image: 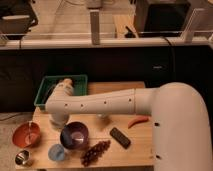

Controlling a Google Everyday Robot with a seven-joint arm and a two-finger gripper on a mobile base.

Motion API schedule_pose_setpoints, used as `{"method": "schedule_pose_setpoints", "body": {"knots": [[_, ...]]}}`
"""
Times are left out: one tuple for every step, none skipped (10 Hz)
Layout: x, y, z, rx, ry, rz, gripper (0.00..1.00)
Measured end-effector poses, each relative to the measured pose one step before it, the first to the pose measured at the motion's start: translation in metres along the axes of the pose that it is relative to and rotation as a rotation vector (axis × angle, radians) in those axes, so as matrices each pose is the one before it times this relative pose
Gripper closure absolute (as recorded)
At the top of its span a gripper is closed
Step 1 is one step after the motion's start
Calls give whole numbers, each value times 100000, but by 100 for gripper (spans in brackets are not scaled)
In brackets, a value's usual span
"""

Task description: Wipe purple bowl with sponge

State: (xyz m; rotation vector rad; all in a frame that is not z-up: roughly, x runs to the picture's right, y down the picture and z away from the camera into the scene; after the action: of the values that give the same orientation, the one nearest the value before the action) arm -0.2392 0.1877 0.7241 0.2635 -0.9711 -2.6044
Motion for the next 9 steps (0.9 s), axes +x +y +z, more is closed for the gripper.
{"method": "schedule_pose_setpoints", "body": {"knots": [[-181,-305,86,662,515,626,100],[-295,-361,43,606,442,777,100],[-398,-226,-10,271,488,1161,100],[-781,-224,-90,249,396,1610,100],[-777,-58,-101,44,245,1557,100],[-647,-141,-99,-61,134,1295,100],[-500,-171,-61,-108,20,929,100],[-562,-20,-66,-220,-87,944,100],[-786,132,-140,-604,87,1325,100]]}}
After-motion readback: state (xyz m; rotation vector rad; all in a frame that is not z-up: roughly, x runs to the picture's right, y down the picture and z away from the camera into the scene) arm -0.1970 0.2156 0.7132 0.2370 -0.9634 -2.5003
